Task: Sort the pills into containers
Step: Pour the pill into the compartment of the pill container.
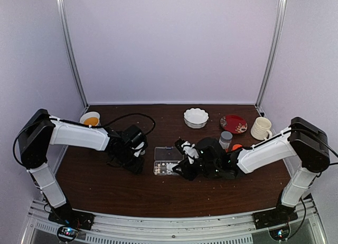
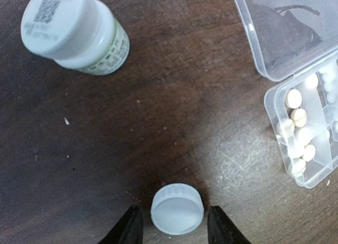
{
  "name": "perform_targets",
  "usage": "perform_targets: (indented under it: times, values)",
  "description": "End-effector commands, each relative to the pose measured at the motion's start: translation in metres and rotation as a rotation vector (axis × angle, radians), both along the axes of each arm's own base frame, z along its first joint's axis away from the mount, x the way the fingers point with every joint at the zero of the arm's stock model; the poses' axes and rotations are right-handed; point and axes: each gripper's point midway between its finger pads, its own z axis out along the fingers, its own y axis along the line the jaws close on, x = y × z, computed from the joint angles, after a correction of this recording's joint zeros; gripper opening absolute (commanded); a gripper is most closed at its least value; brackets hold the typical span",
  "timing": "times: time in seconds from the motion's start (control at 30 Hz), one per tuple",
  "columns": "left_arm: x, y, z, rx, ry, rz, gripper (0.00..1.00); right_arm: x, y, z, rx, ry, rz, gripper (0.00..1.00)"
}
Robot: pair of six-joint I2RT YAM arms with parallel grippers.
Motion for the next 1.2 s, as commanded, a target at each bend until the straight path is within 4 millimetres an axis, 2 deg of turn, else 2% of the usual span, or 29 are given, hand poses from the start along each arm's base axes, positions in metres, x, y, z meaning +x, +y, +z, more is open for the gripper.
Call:
perform_targets:
  times: [0.0, 0.03, 0.27, 0.43, 0.87, 1.17]
  values:
    - [0.005, -0.006, 0.004, -0.002, -0.020, -0.008, 0.45, 0.000, 0.000, 0.012, 0.047, -0.036, -0.012, 0.00]
    - [0.005, -0.006, 0.004, -0.002, -0.021, -0.006, 0.45, 0.000, 0.000, 0.007, 0.012, -0.020, -0.004, 0.00]
    - [0.006, -0.007, 0.005, -0.007, -0.023, -0.005, 0.44, -0.001, -0.002, 0.006, 0.039, -0.029, -0.010, 0.00]
    - [0.006, -0.007, 0.005, -0.010, -0.022, -0.004, 0.37, -0.002, -0.006, 0.011, 0.077, -0.051, -0.021, 0.00]
    - [0.004, -0.006, 0.008, -0.014, -0.026, -0.004, 0.22, -0.006, -0.008, 0.033, 0.208, -0.113, -0.009, 0.00]
    - [0.004, -0.007, 0.014, -0.030, -0.035, -0.004, 0.16, -0.008, -0.012, 0.049, 0.294, -0.162, -0.013, 0.00]
